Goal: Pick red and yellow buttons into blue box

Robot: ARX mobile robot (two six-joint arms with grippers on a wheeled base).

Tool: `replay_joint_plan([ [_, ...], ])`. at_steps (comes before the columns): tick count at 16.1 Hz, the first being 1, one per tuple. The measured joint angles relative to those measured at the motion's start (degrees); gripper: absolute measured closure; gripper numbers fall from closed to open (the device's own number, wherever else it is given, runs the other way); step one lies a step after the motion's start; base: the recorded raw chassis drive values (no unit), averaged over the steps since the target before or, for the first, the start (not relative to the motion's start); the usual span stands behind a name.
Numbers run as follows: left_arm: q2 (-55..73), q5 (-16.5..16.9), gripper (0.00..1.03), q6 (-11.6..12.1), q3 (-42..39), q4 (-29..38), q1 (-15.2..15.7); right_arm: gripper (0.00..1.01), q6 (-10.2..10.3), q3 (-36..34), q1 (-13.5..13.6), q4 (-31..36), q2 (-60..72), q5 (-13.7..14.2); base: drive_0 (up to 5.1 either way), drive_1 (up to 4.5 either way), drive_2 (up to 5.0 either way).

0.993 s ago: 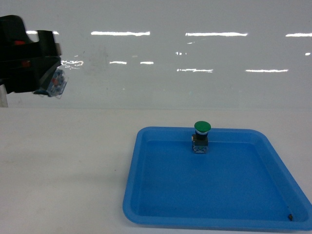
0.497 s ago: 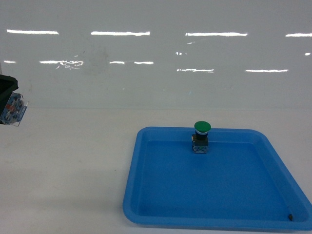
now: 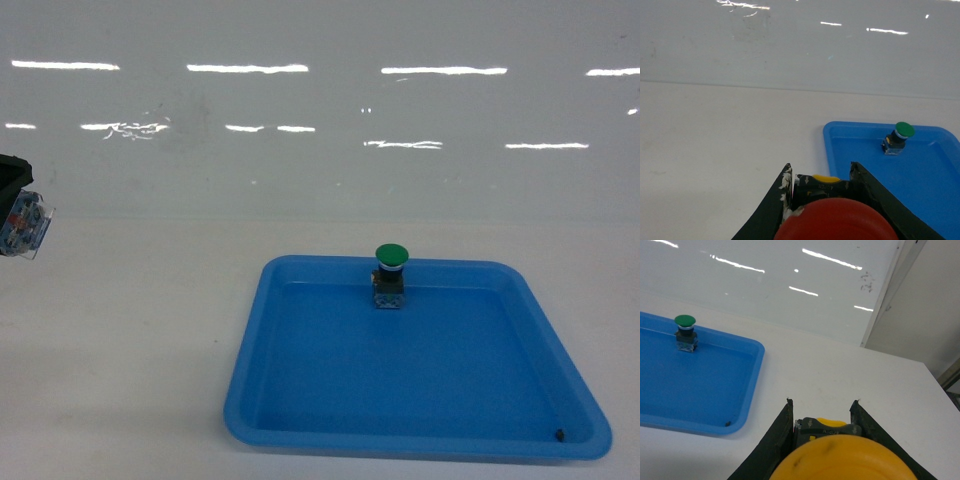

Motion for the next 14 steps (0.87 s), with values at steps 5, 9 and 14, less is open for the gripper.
replay_joint_plan([
  [5, 0.0, 0.02, 0.73, 0.0, 0.0, -0.07, 0.0, 0.72, 0.0, 0.0, 0.0, -0.09, 0.0, 0.02, 0.0, 0.0, 0.0],
  [9, 0.02, 0.0, 0.73, 0.02, 0.0, -0.07, 0.0, 0.72, -0.02, 0.0, 0.0, -0.07, -0.11, 0.04, 0.0, 0.0, 0.0],
  [14, 0.02, 0.02, 0.73, 0.0, 0.0, -0.04, 0.0, 0.72, -0.02, 0.0, 0.0, 0.11, -0.2, 0.04, 3.0, -1.46, -1.5],
])
